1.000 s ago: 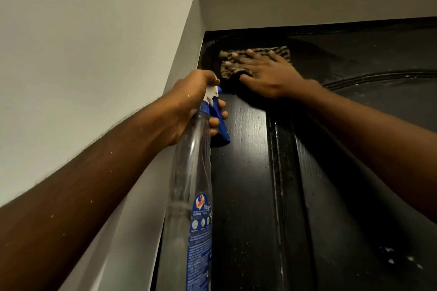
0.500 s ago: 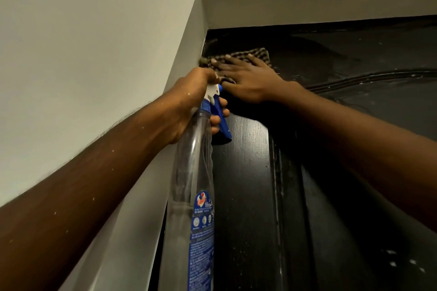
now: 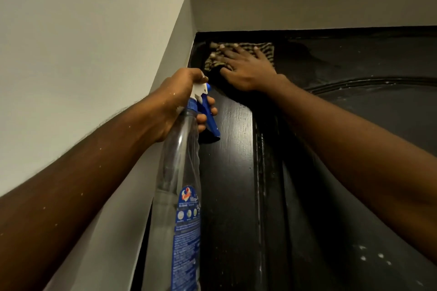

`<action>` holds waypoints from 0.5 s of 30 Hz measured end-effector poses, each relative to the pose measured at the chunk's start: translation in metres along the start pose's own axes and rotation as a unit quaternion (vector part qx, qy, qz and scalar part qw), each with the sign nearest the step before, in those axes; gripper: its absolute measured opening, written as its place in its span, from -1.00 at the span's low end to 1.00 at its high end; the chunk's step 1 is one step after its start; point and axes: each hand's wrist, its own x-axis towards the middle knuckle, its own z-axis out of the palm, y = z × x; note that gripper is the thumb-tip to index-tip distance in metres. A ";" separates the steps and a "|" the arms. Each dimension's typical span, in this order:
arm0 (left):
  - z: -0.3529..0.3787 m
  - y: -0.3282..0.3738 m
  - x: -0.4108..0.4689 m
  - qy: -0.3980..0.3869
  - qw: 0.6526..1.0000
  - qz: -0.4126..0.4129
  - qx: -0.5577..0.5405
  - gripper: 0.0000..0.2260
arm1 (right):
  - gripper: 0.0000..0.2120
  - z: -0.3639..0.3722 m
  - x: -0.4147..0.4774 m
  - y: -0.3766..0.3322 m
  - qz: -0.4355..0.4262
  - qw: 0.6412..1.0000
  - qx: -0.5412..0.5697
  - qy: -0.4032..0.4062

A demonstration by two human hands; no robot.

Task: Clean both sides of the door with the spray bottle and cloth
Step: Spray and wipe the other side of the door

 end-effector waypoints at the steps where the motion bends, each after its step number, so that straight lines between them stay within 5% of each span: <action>1: 0.000 0.001 0.000 -0.001 1.000 0.000 0.001 -0.71 | -0.50 0.001 -0.014 0.000 -0.028 1.000 0.007 -0.007; 5: 0.000 0.002 -0.005 -0.022 1.000 -0.003 -0.005 -0.67 | -0.47 0.005 -0.074 0.026 -0.056 0.998 0.029 -0.003; 9: 0.010 0.006 -0.012 -0.024 0.999 0.014 -0.025 -0.72 | -0.47 0.005 -0.112 0.047 0.108 0.990 0.060 0.071; 15: 0.046 0.027 -0.014 -0.051 0.997 0.043 -0.038 -0.75 | -0.46 -0.002 -0.149 0.060 0.329 0.920 0.125 0.171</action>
